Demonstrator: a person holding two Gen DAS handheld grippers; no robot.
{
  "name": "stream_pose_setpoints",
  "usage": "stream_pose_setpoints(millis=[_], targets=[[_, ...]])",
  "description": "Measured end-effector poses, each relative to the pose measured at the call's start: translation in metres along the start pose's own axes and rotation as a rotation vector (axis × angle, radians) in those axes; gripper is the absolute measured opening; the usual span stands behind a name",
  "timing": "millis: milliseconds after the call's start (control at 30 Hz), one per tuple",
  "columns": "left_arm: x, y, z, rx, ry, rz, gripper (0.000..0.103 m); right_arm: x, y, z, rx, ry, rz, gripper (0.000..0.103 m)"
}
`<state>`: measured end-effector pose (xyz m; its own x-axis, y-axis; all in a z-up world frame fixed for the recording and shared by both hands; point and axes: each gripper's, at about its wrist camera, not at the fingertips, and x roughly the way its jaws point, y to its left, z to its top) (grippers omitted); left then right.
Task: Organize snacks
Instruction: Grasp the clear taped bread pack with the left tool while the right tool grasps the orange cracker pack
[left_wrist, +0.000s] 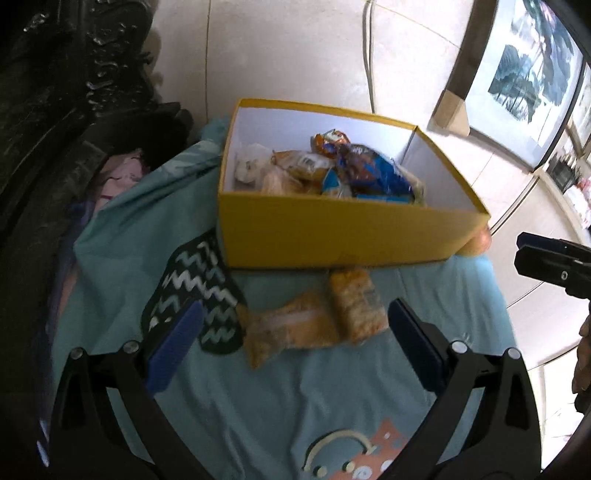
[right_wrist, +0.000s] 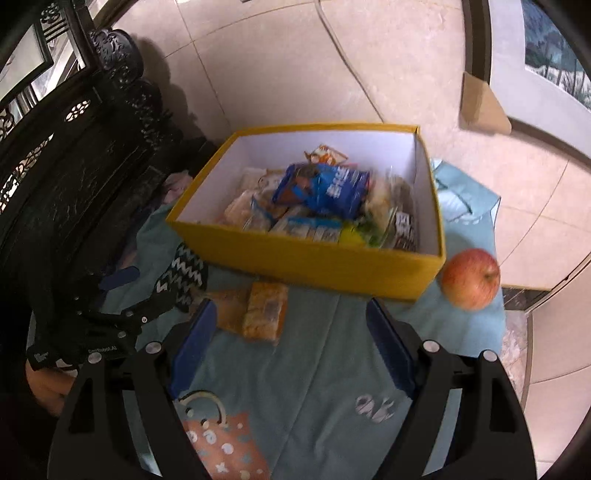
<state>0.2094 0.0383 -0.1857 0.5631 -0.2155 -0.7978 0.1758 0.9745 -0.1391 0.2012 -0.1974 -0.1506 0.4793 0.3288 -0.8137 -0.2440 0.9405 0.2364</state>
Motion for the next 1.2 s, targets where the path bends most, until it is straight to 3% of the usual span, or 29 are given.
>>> stream_pose_setpoints(millis=[300,633,900,1200], targets=[[-0.004,-0.004,-0.022,0.028,0.031,0.051,0.101,0.016,0.011,-0.032,-0.002,0.065,-0.011,0.083],[-0.001,-0.003,-0.022,0.028,0.037,0.064,0.101,0.020,0.018,-0.036,-0.015,0.078,-0.043,0.083],[0.042,0.002,-0.023,0.023,0.093,0.083,0.101,0.050,0.021,-0.025,-0.004,0.094,-0.067,0.083],[0.097,0.000,-0.016,0.081,0.122,0.107,0.101,0.105,0.017,-0.012,0.006,0.154,-0.079,0.083]])
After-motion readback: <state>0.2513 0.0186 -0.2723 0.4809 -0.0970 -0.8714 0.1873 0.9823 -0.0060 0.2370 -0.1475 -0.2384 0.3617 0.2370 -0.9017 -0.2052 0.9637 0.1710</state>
